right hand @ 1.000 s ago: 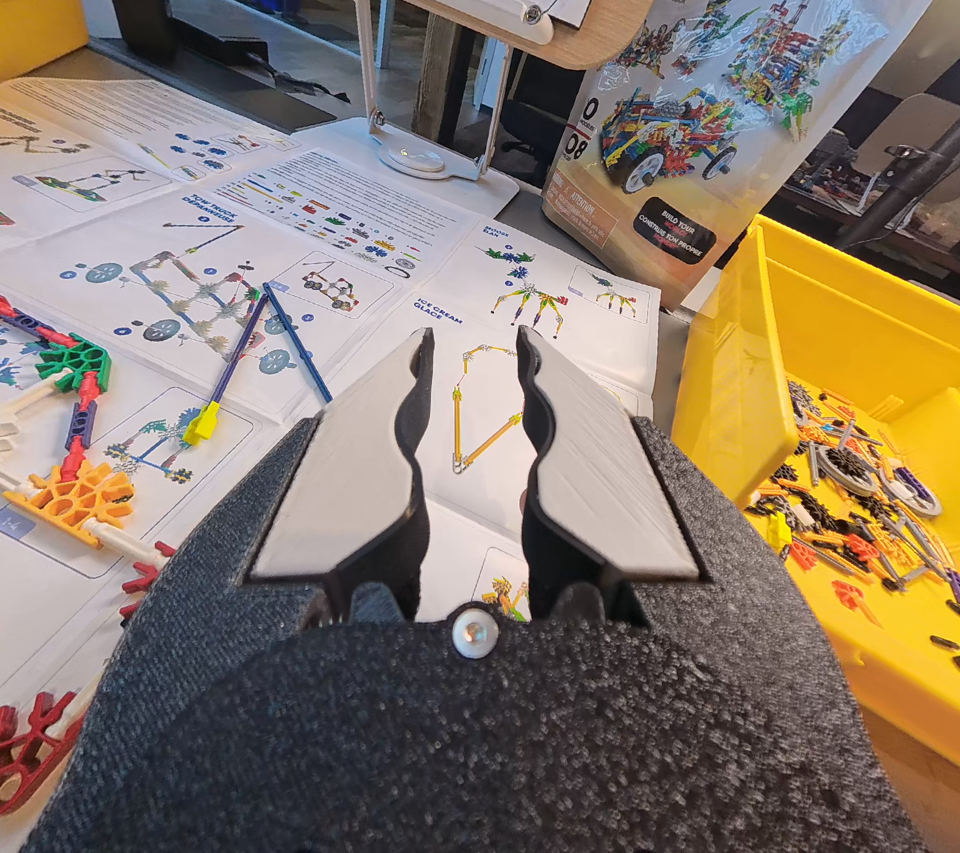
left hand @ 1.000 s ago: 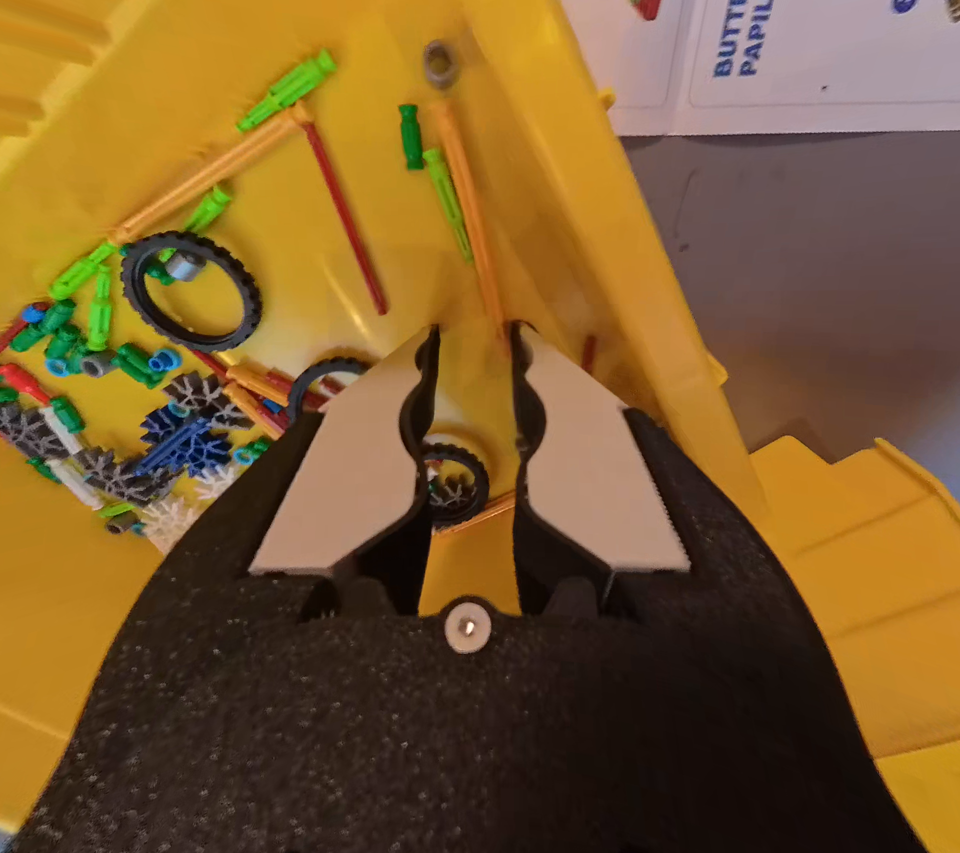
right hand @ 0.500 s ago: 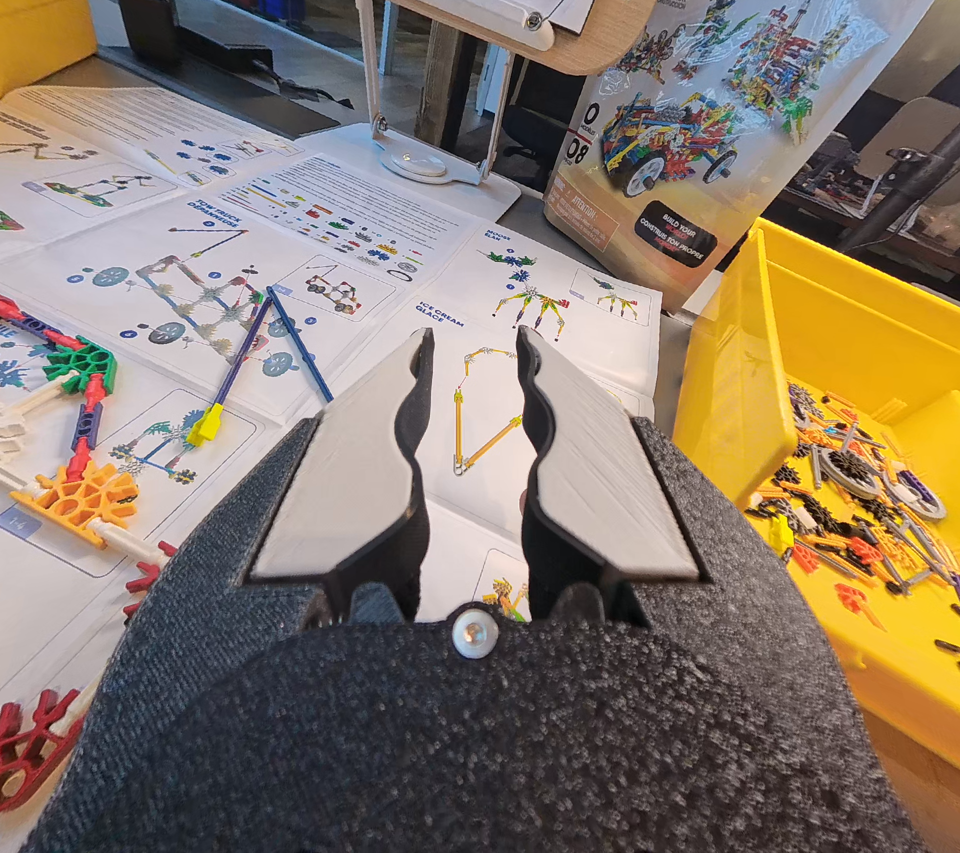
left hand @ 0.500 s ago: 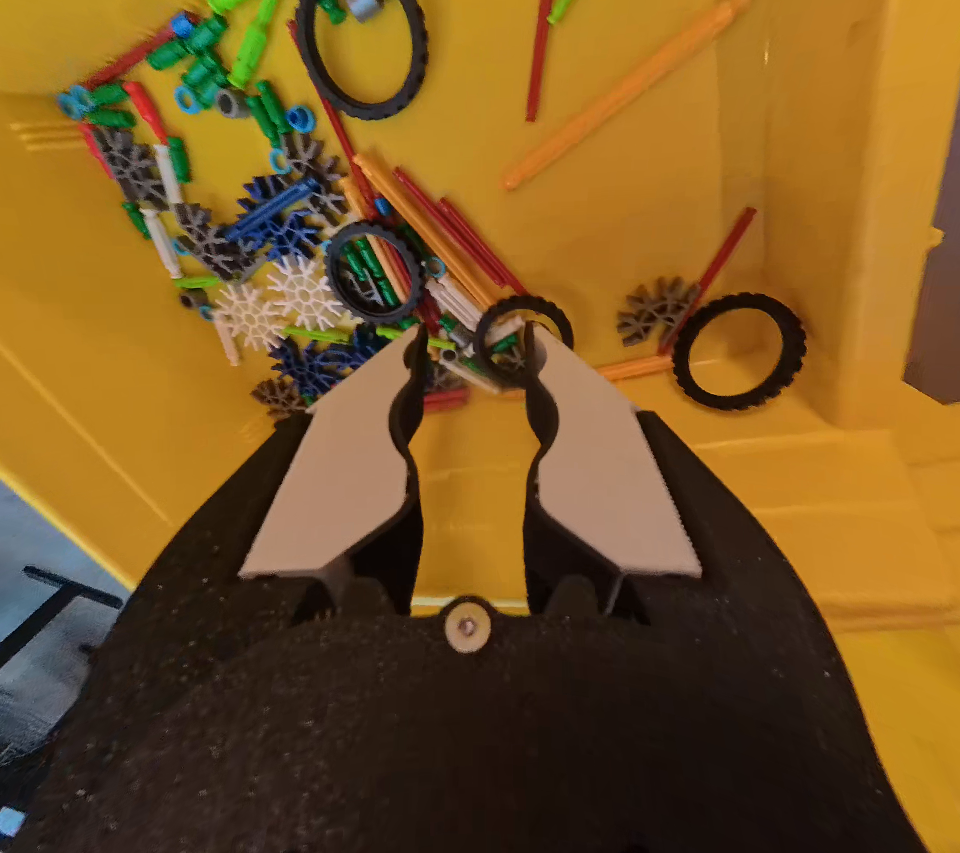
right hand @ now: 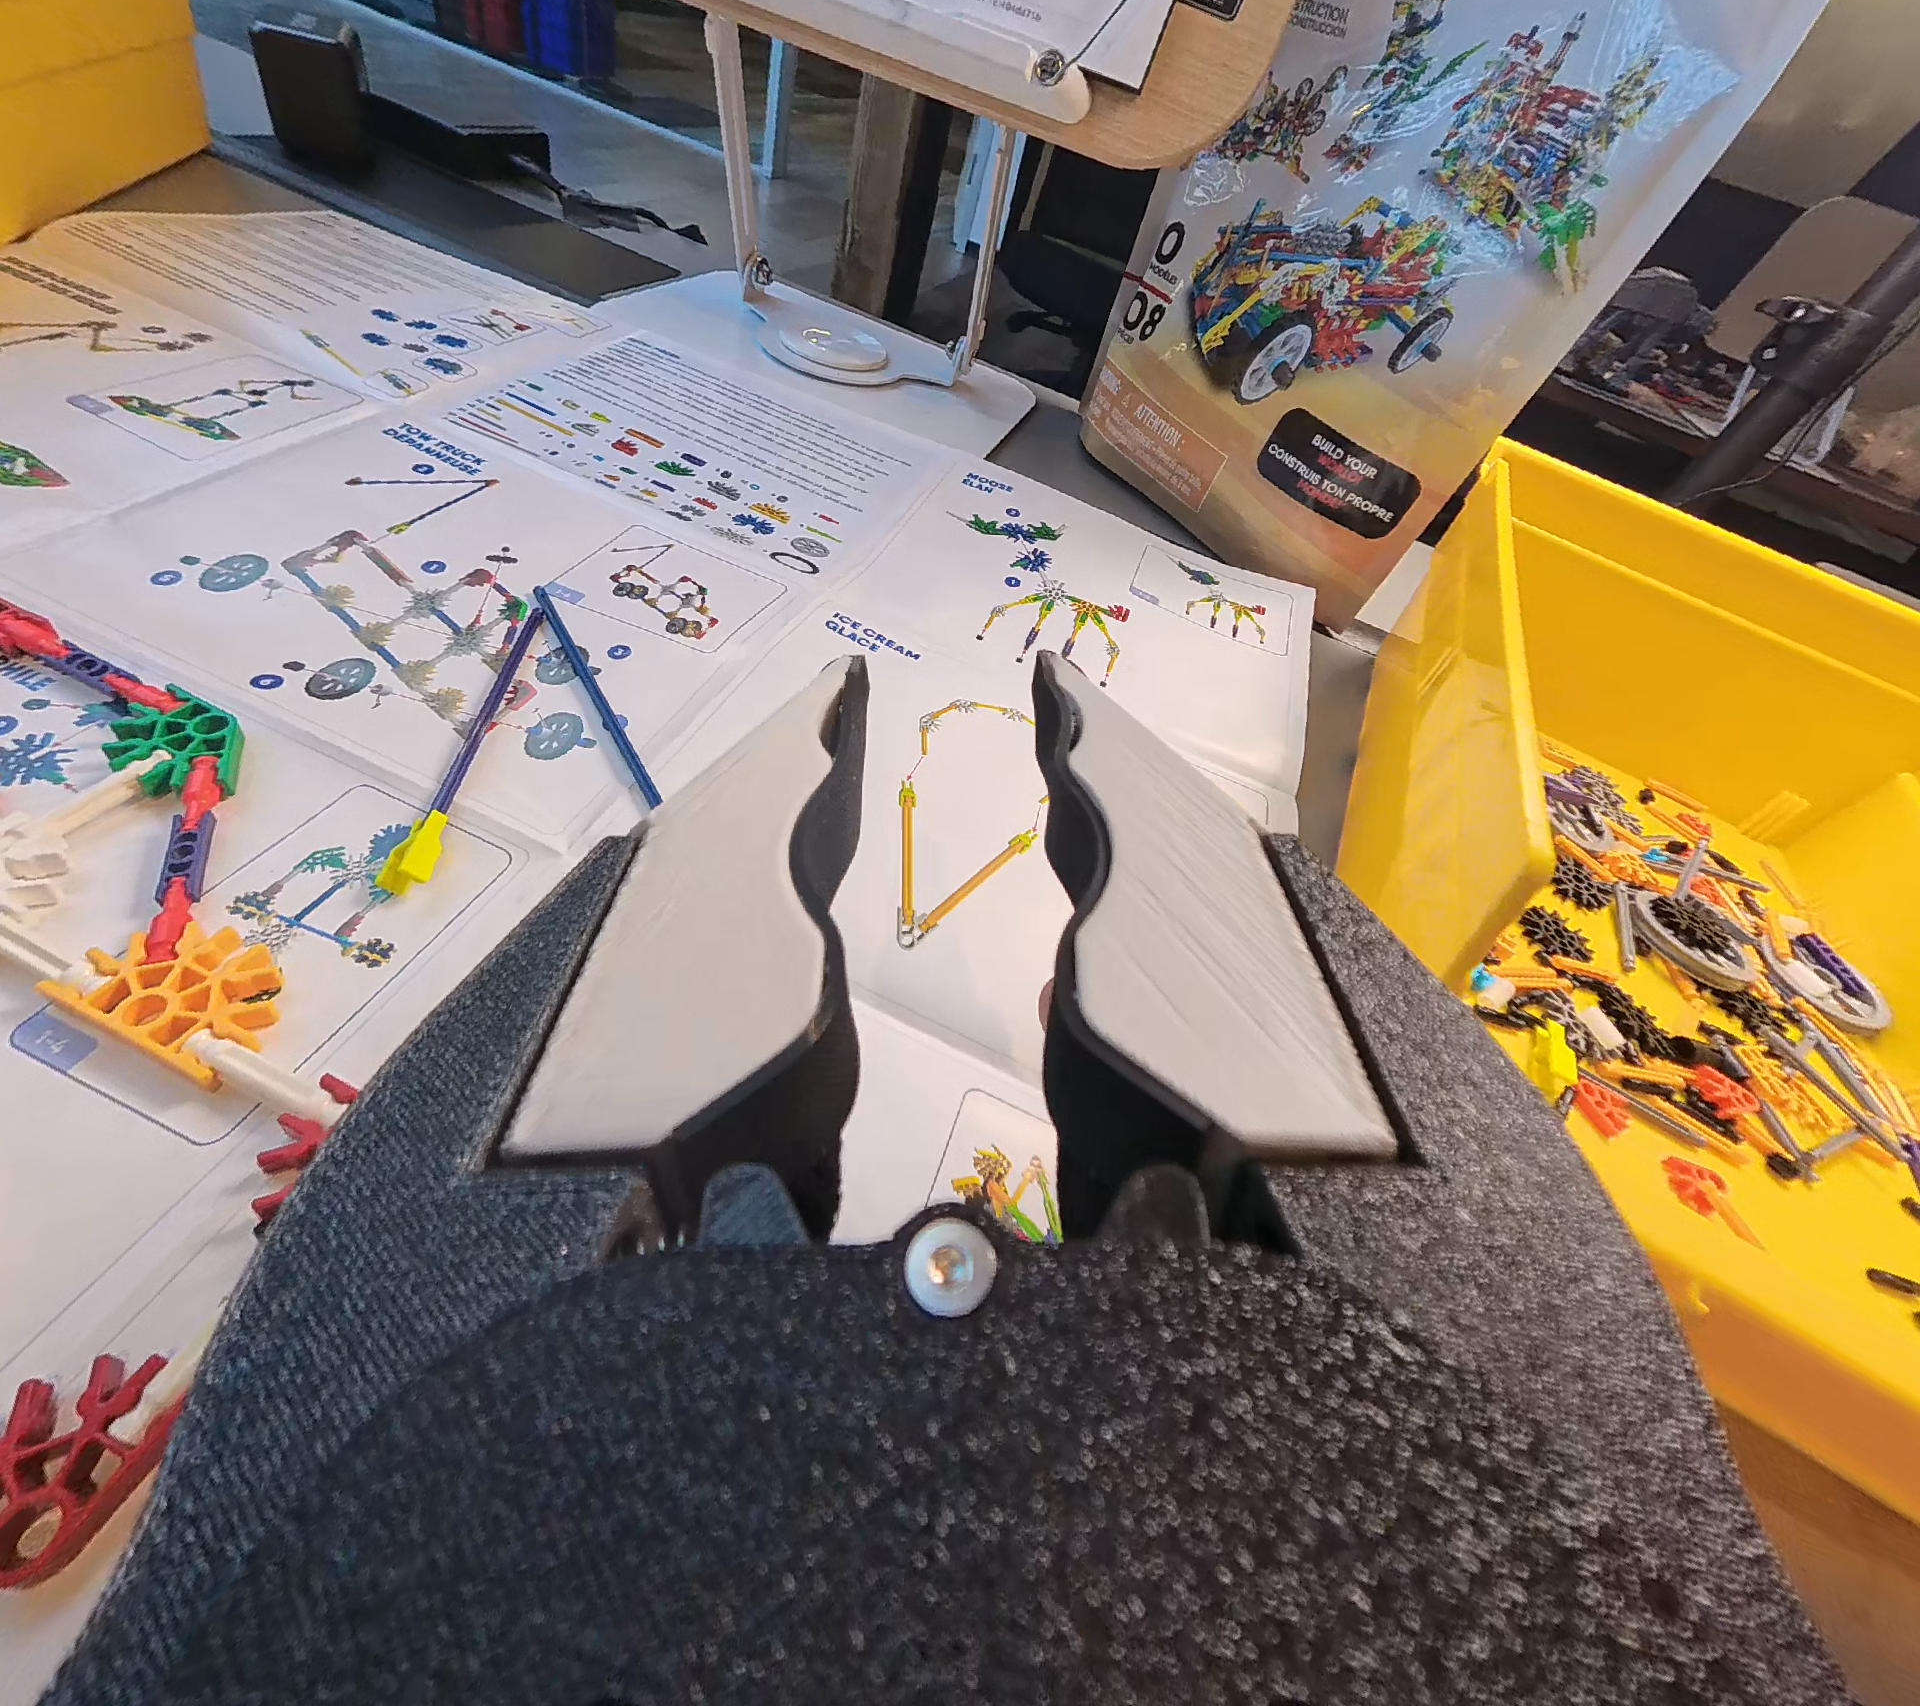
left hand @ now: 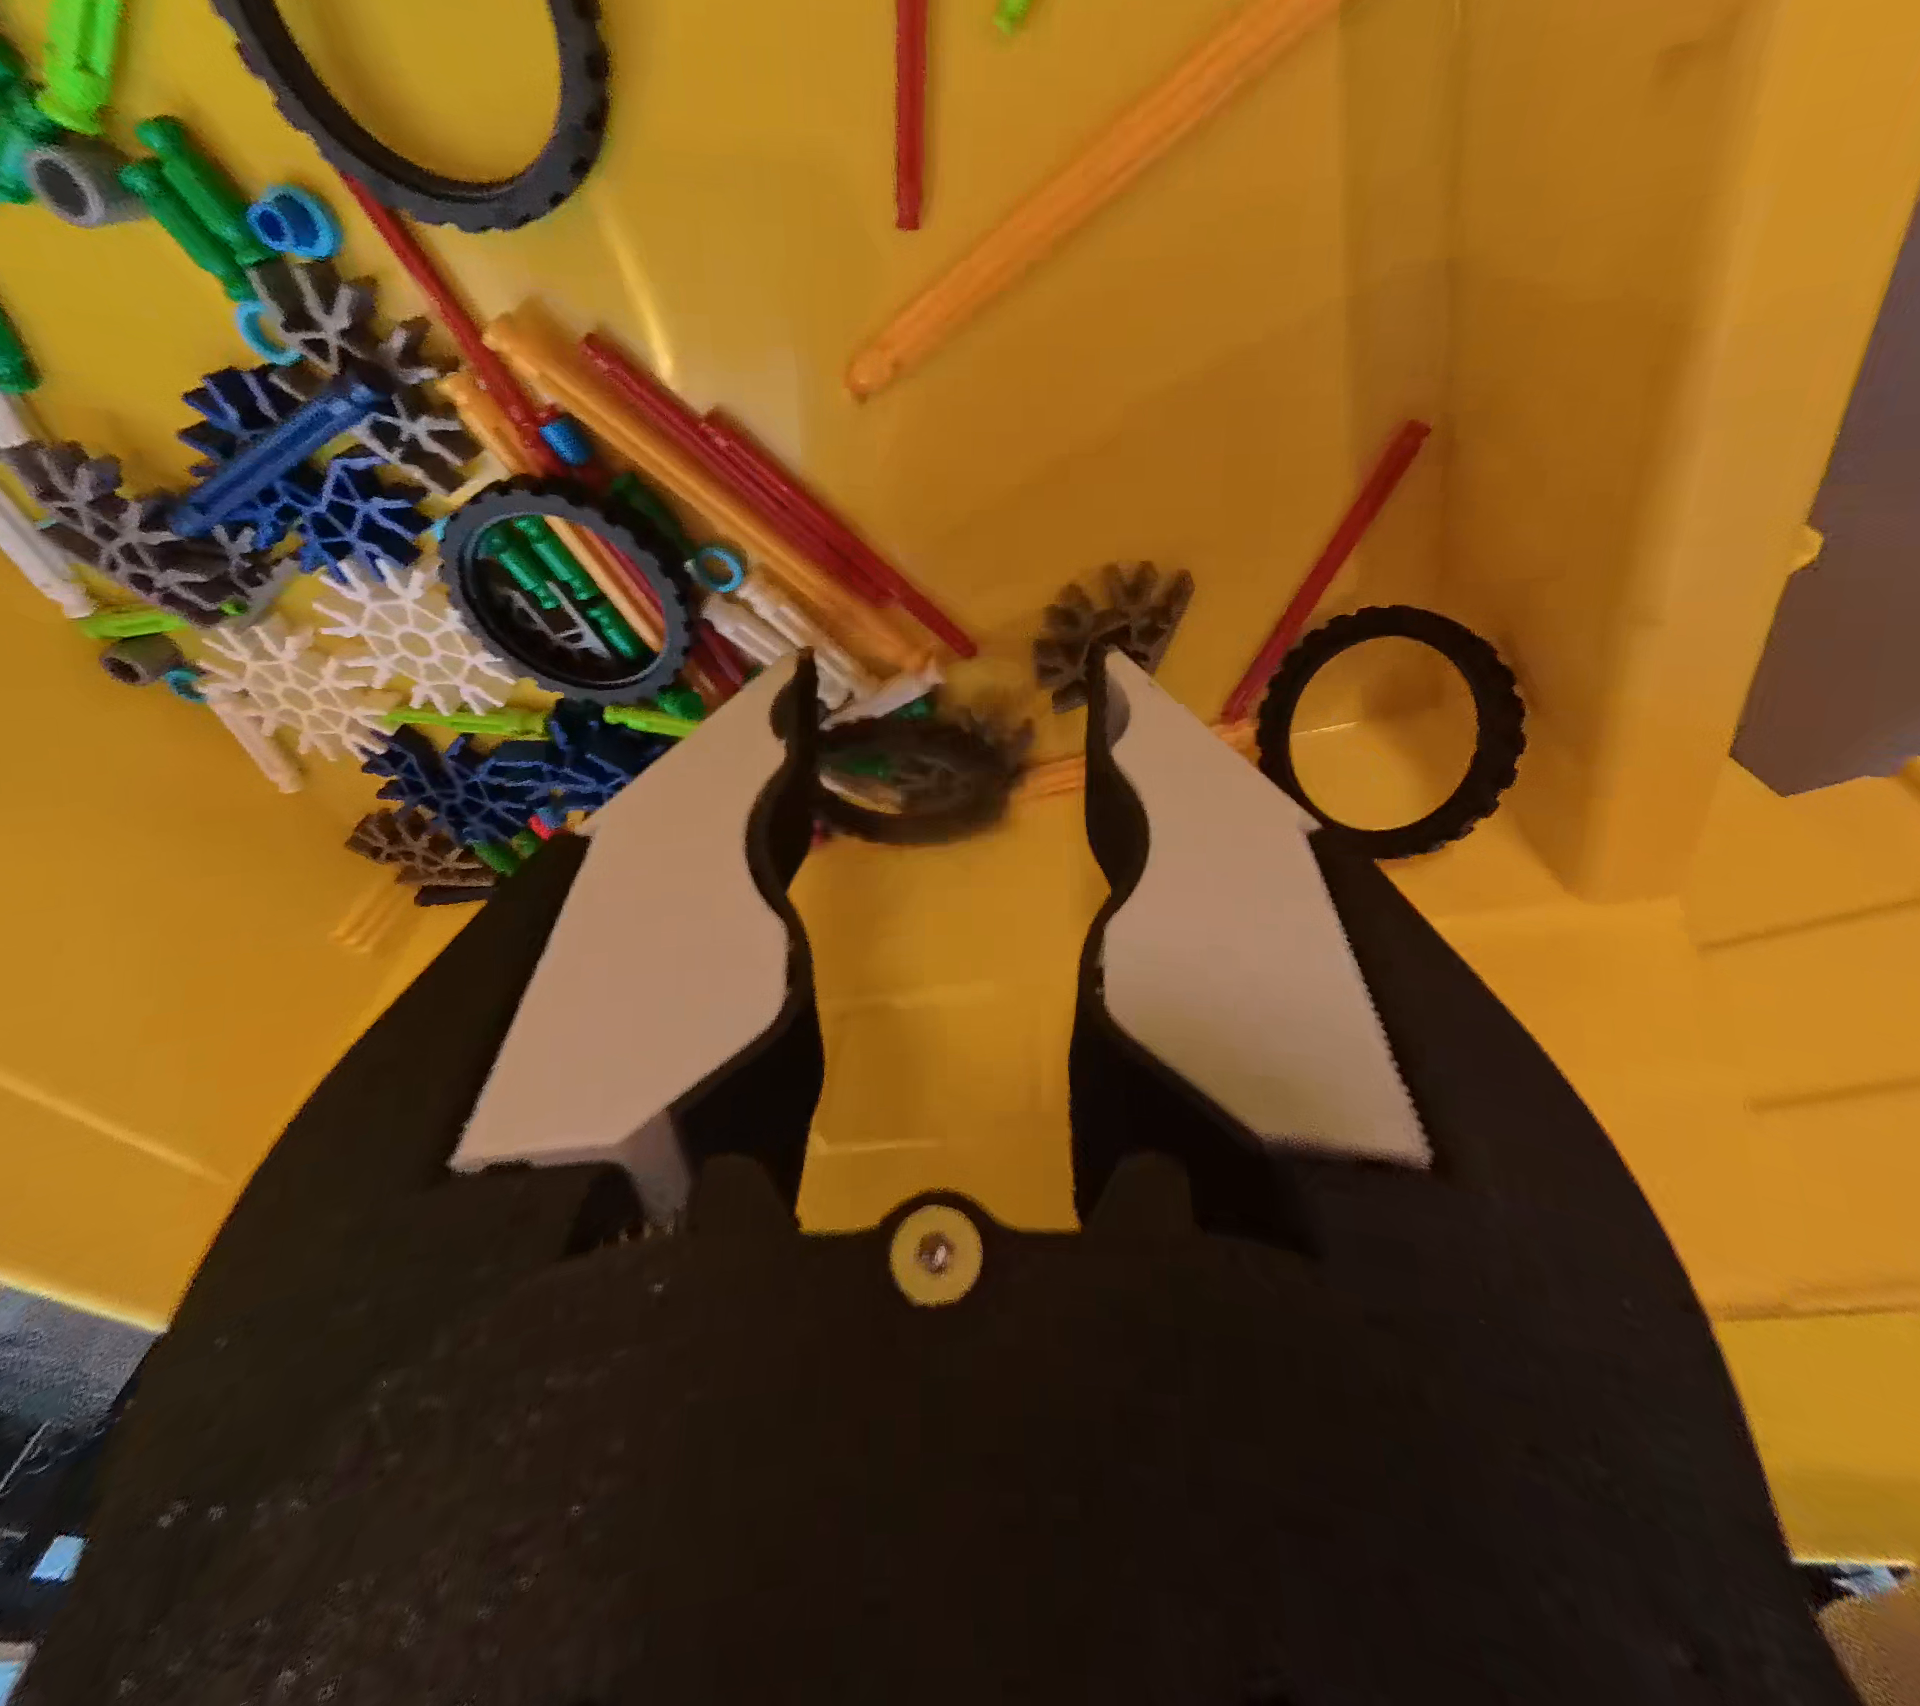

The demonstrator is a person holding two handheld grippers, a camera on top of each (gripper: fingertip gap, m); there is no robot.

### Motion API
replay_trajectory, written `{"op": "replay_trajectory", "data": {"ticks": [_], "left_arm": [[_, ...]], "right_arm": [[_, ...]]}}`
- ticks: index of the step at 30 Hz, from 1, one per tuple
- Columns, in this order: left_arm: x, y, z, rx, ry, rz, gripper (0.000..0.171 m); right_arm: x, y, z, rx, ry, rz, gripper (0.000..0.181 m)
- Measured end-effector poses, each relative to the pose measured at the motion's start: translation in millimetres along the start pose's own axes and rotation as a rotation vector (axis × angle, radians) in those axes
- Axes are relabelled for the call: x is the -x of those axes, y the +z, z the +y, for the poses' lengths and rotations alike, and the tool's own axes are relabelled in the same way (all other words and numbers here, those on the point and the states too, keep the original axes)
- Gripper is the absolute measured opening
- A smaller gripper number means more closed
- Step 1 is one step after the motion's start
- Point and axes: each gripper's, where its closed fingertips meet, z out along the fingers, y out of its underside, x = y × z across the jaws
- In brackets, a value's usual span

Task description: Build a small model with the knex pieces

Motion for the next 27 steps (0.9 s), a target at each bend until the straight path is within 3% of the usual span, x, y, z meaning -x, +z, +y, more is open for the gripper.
{"op": "replay_trajectory", "data": {"ticks": [6, 15, 19, 27], "left_arm": [[24.5, 0.8, 7.6, -0.038, -0.064, -0.063, 0.019], [69.8, -28.9, 0.8, -0.173, -0.170, -0.290, 0.013], [66.3, -31.2, -5.3, -0.229, -0.195, -0.263, 0.006], [41.6, -2.9, -11.1, -0.171, -0.153, -0.115, 0.010]], "right_arm": [[-0.7, -1.5, -2.0, -0.013, 0.013, -0.010, 0.031], [-1.8, -3.9, -4.8, -0.028, 0.027, -0.015, 0.031], [-0.3, -3.8, -5.5, -0.030, 0.025, -0.021, 0.031], [-0.3, -3.7, -4.5, -0.026, 0.027, -0.019, 0.031]]}}
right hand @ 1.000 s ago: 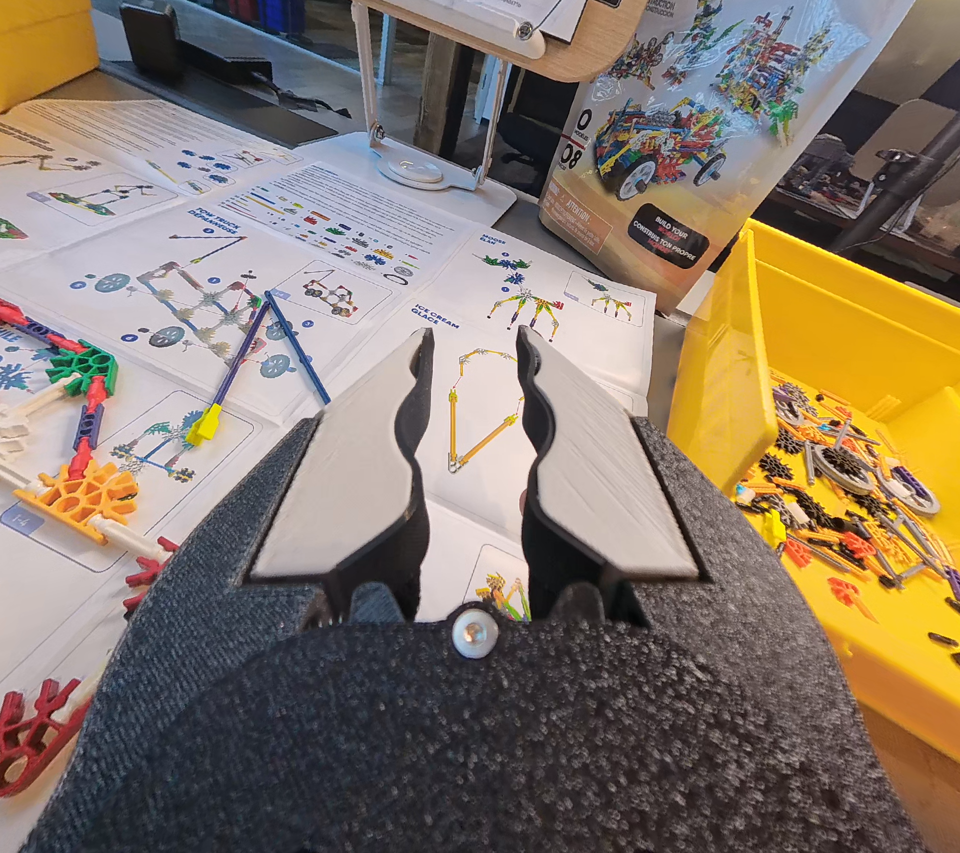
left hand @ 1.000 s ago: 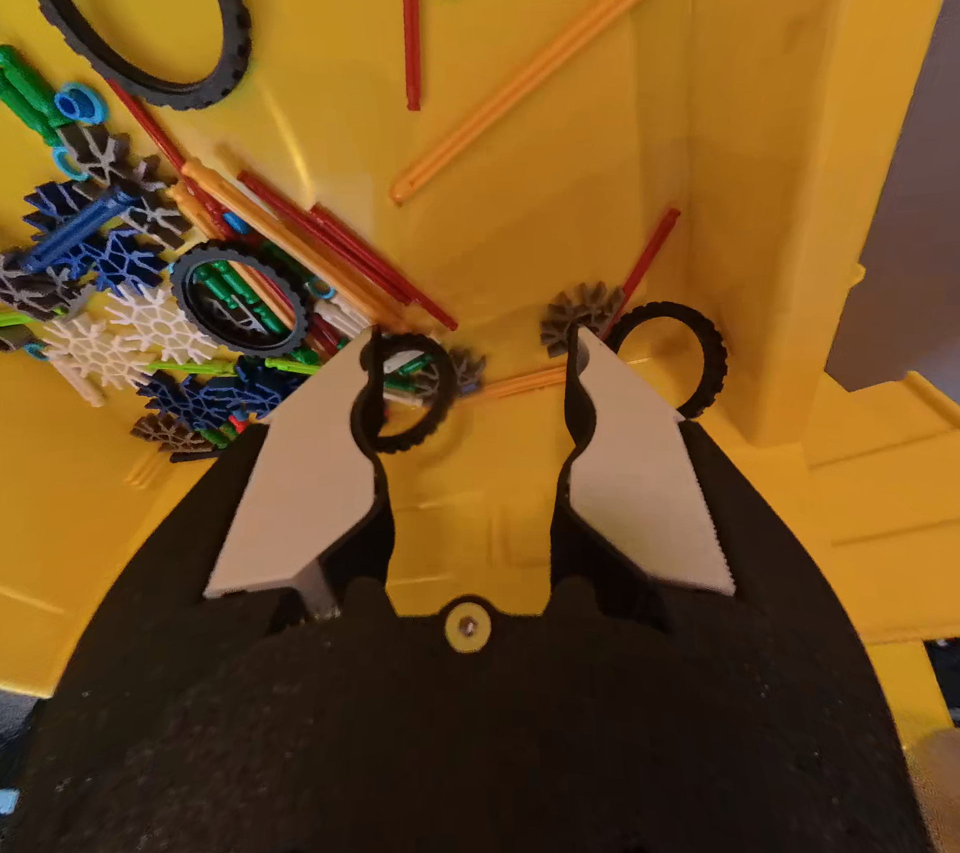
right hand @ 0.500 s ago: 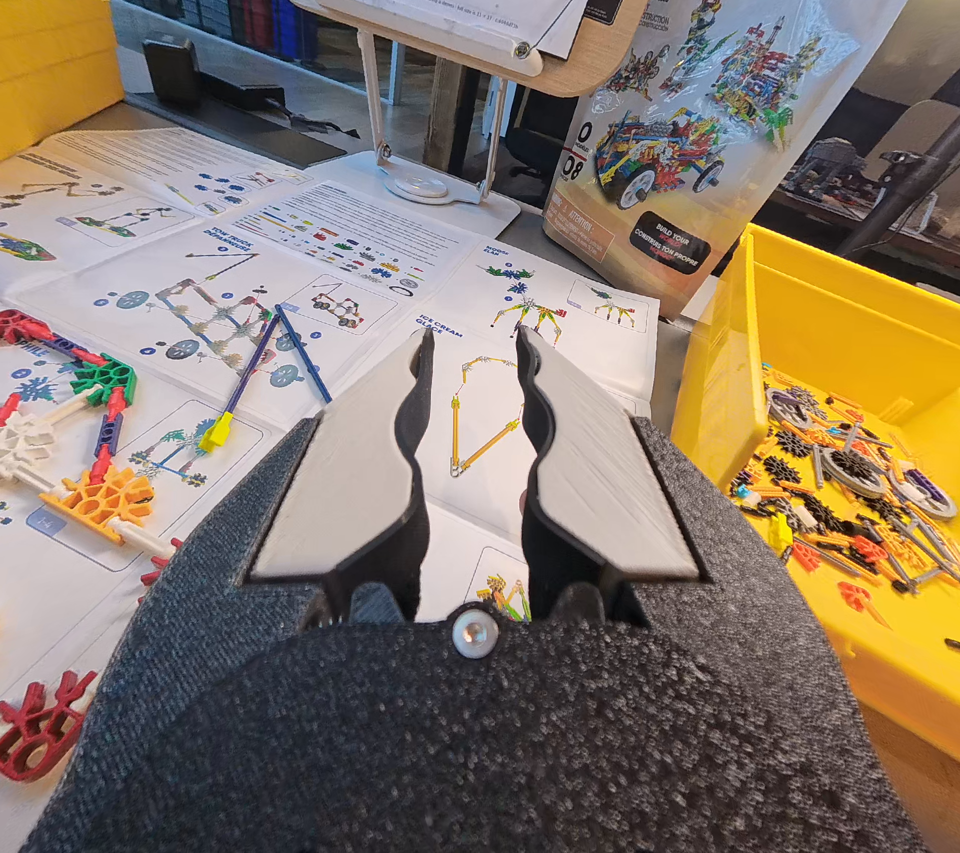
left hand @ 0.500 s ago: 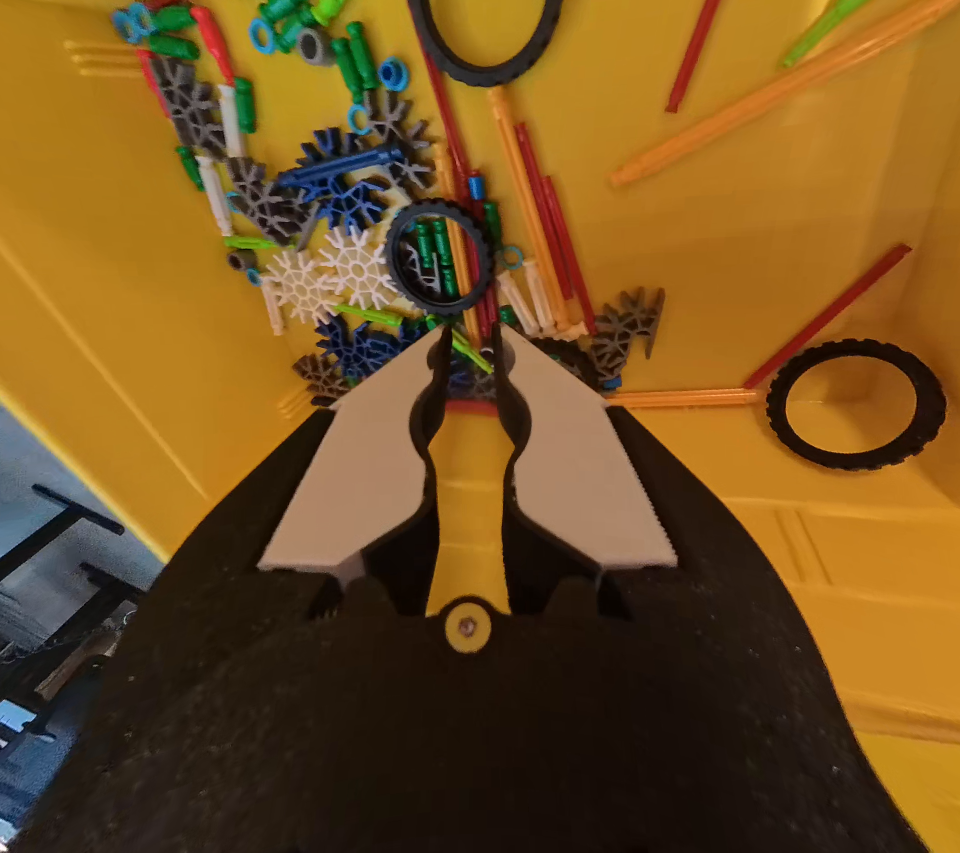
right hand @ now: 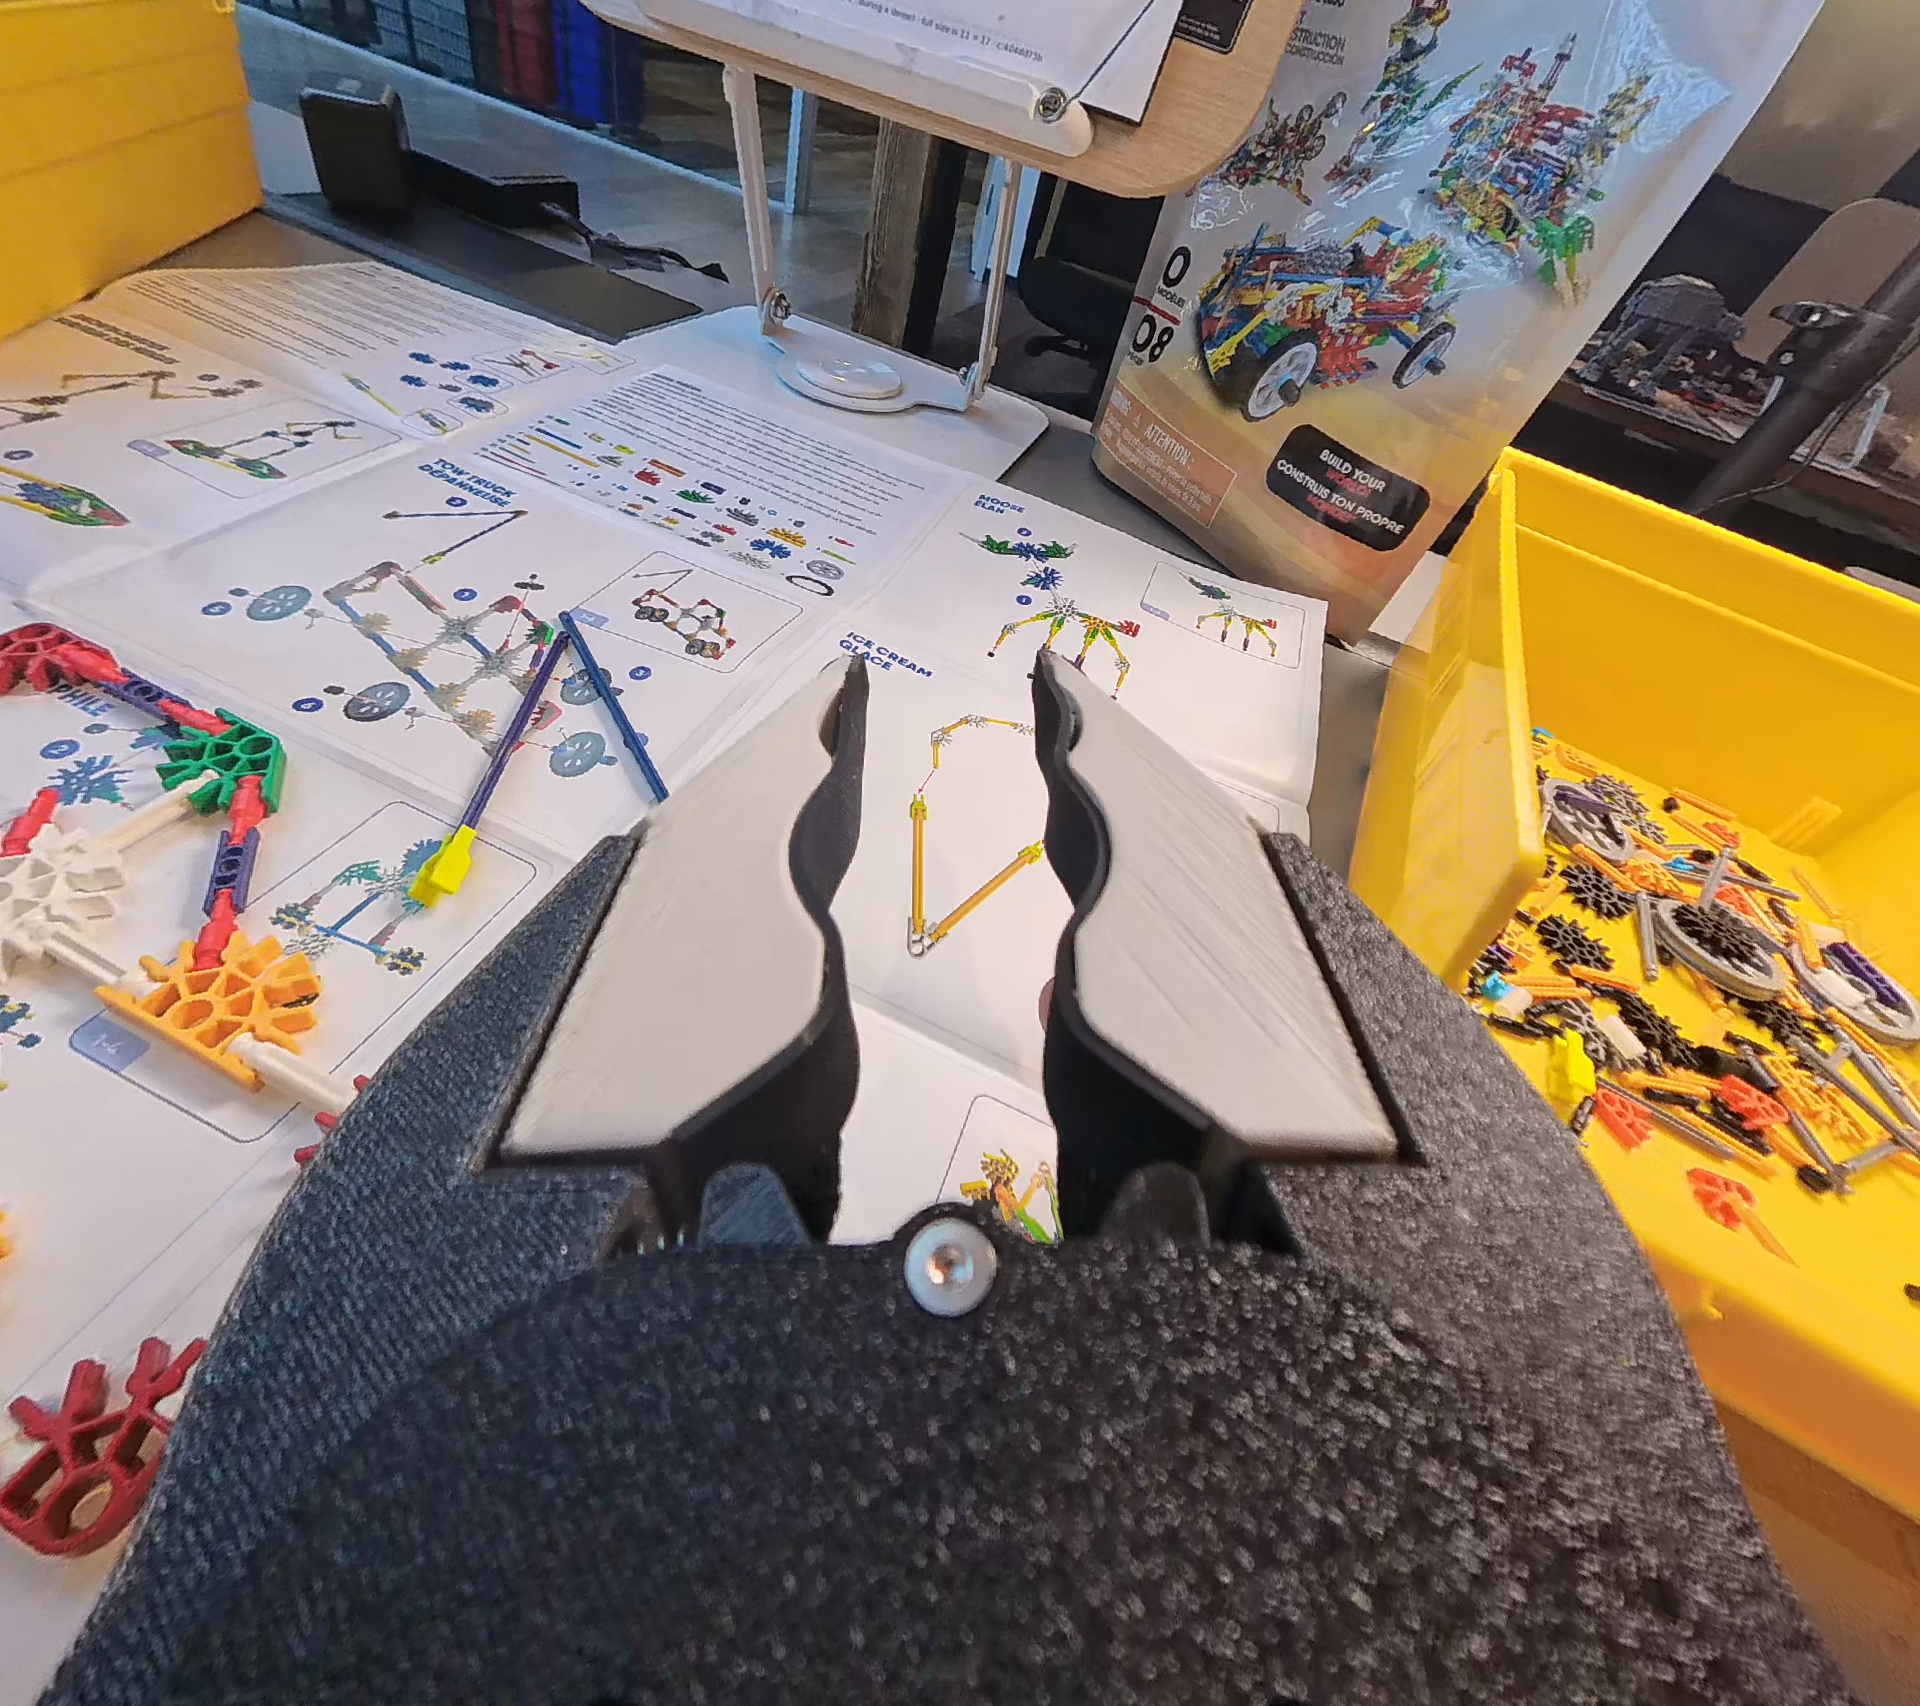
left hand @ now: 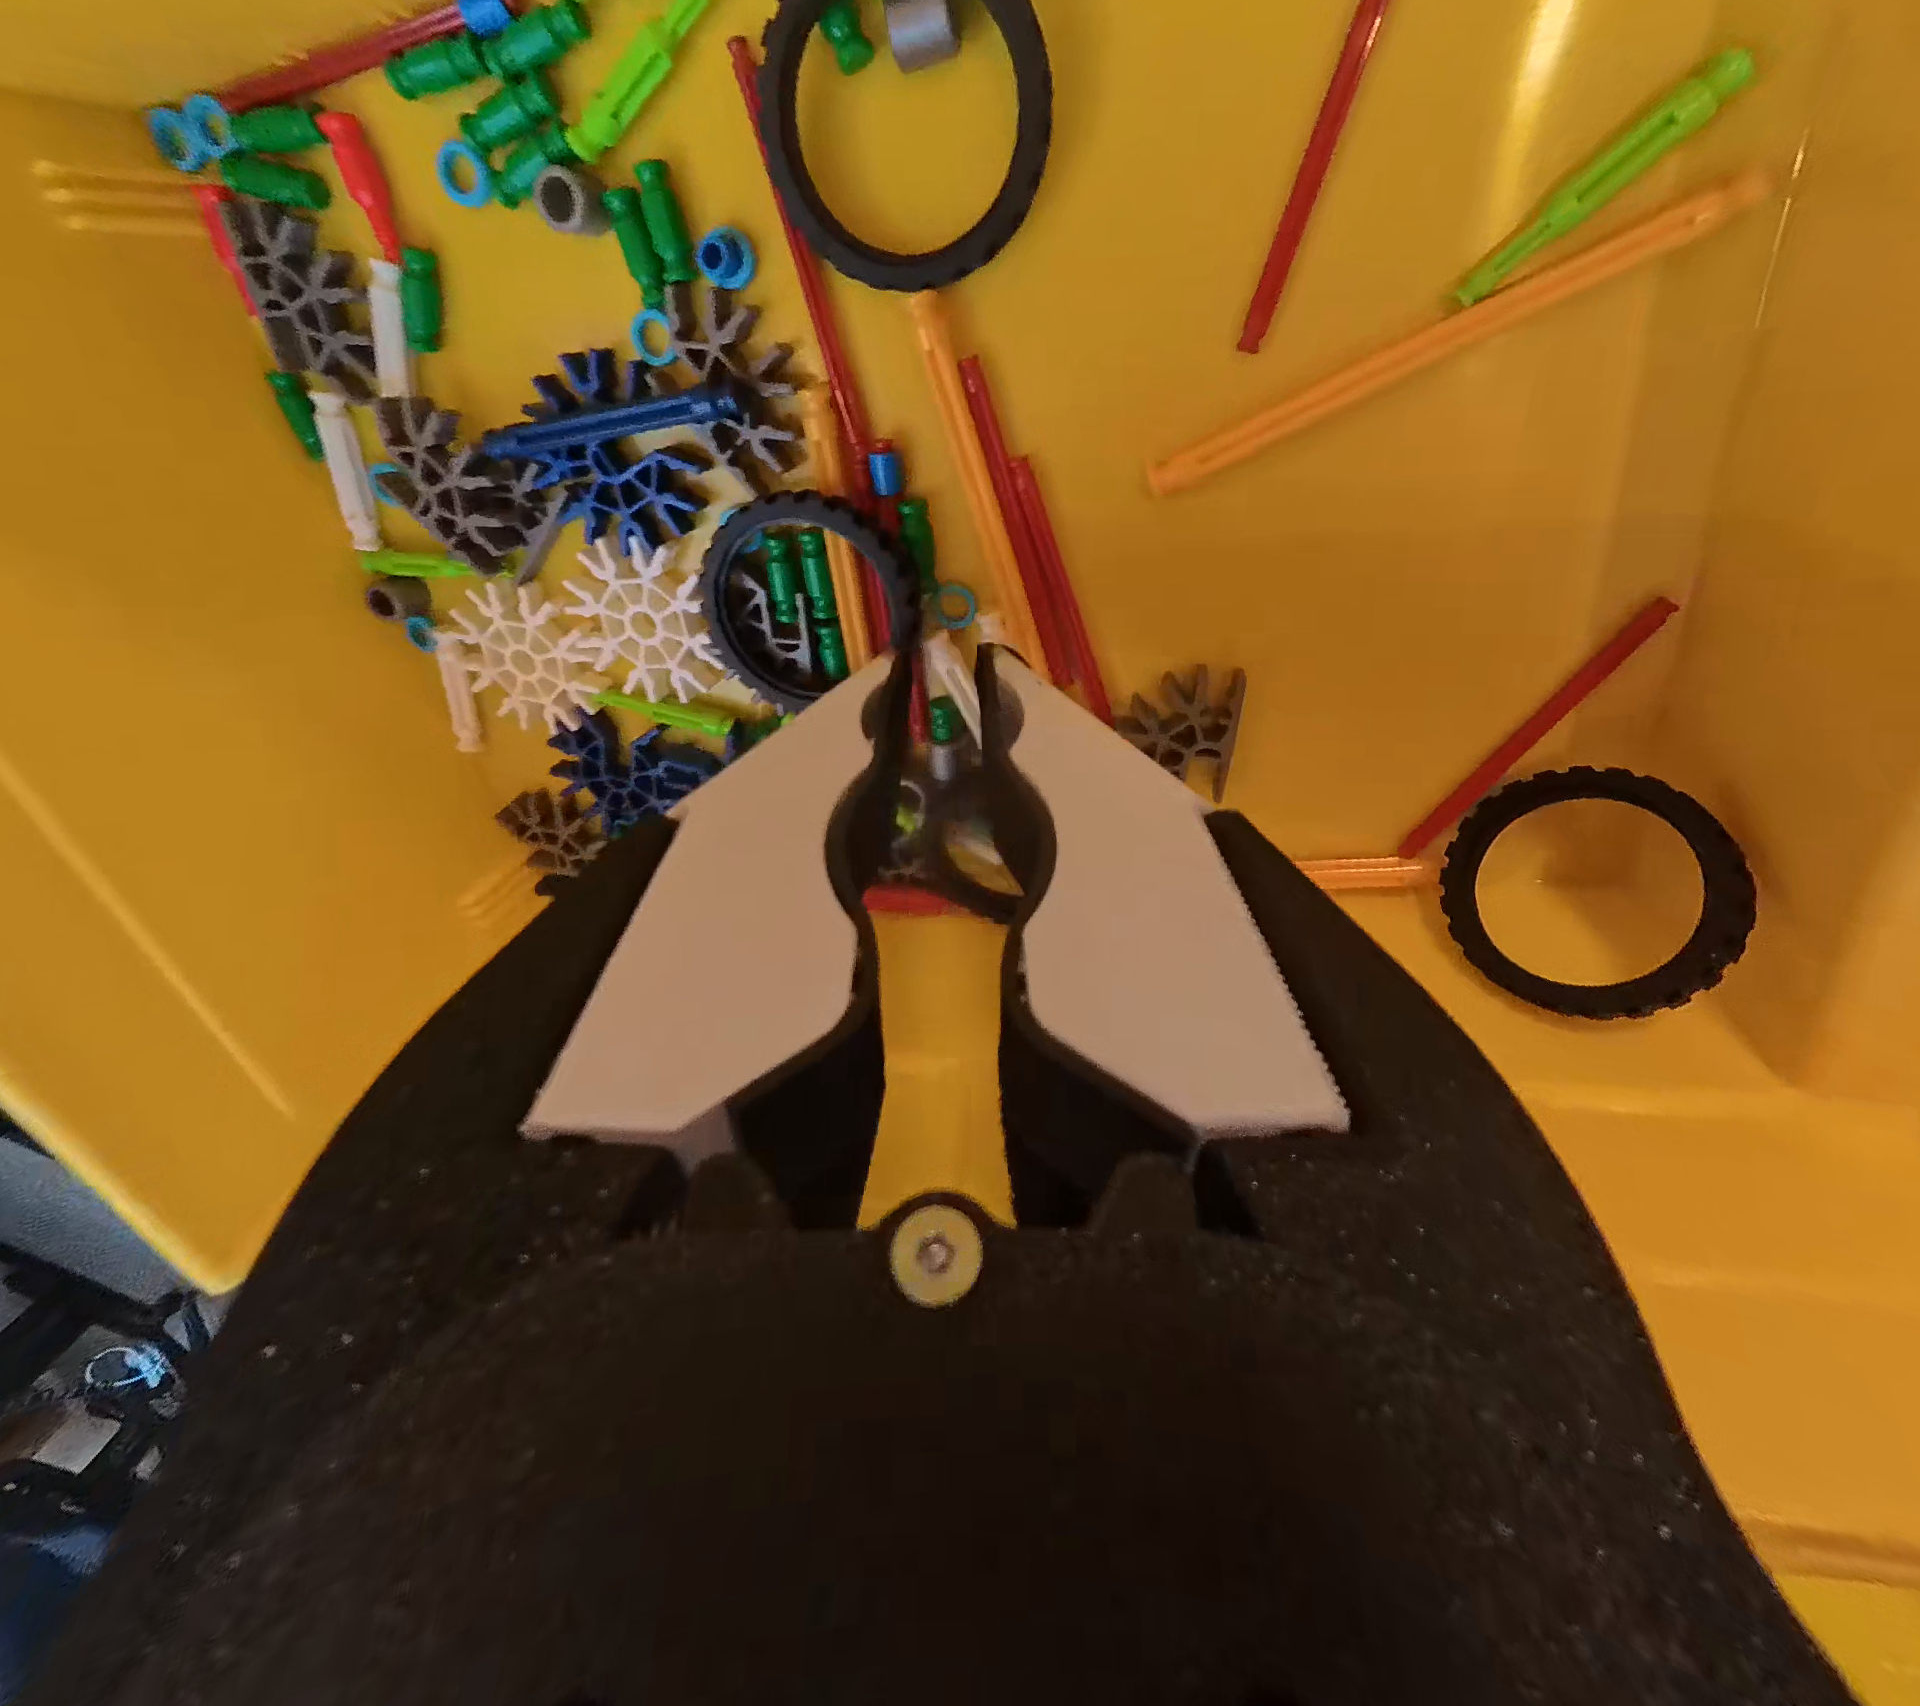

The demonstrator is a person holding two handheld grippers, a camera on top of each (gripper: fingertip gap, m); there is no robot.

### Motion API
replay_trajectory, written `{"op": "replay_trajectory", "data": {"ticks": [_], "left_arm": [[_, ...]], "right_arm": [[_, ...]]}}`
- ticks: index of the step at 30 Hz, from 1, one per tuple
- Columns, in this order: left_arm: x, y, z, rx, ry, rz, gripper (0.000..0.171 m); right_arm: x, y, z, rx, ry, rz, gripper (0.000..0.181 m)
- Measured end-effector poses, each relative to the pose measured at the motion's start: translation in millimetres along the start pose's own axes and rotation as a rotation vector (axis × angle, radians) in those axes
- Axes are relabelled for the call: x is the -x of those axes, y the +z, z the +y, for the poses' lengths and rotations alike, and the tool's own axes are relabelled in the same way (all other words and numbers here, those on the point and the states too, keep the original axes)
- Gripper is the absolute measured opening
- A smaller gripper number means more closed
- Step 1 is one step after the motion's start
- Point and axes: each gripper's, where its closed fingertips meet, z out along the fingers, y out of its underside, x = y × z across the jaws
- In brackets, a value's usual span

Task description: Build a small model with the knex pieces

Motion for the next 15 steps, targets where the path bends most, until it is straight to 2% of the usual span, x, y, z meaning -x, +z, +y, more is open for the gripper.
{"op": "replay_trajectory", "data": {"ticks": [4, 8, 15], "left_arm": [[-4.2, 3.8, 2.3, 0.023, 0.008, 0.027, 0.011], [4.3, 4.0, 3.1, 0.023, -0.015, -0.019, 0.018], [17.0, -21.6, -15.1, -0.136, -0.111, -0.151, 0.015]], "right_arm": [[1.4, 0.9, 0.4, 0.002, 0.001, -0.005, 0.031], [3.2, 2.2, 0.6, 0.004, -0.004, -0.011, 0.031], [1.1, -3.1, -5.5, -0.022, 0.005, -0.007, 0.031]]}}
